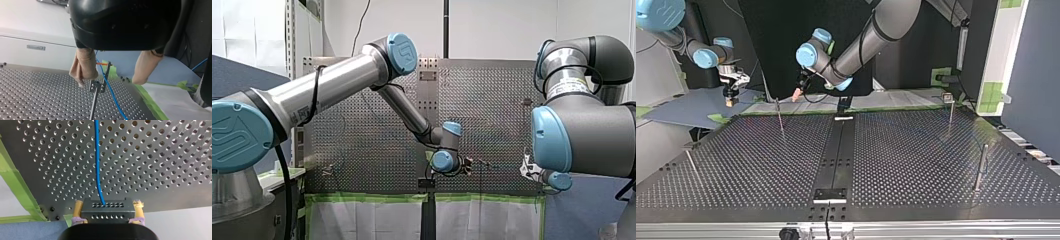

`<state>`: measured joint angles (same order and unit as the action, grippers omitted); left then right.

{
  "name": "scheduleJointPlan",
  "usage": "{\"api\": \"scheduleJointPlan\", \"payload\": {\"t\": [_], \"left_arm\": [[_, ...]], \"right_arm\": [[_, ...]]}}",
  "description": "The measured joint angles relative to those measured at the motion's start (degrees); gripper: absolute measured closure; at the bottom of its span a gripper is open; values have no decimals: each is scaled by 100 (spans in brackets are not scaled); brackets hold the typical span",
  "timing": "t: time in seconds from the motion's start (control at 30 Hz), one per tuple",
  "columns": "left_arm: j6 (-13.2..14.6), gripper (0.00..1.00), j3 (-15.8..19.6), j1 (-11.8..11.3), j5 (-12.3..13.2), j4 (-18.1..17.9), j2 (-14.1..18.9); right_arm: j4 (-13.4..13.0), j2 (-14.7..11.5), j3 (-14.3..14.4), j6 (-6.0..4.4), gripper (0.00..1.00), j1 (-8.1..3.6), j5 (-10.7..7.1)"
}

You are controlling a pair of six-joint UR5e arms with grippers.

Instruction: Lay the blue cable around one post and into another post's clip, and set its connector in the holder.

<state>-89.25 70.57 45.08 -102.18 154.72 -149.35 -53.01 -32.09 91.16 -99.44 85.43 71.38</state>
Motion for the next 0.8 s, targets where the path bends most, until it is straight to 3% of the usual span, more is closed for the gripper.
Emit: {"api": "scheduleJointPlan", "payload": {"t": [0.8], "left_arm": [[-180, 0, -1, 5, -21, 0, 3]], "right_arm": [[-31, 47, -3, -57, 98, -10, -49]]}}
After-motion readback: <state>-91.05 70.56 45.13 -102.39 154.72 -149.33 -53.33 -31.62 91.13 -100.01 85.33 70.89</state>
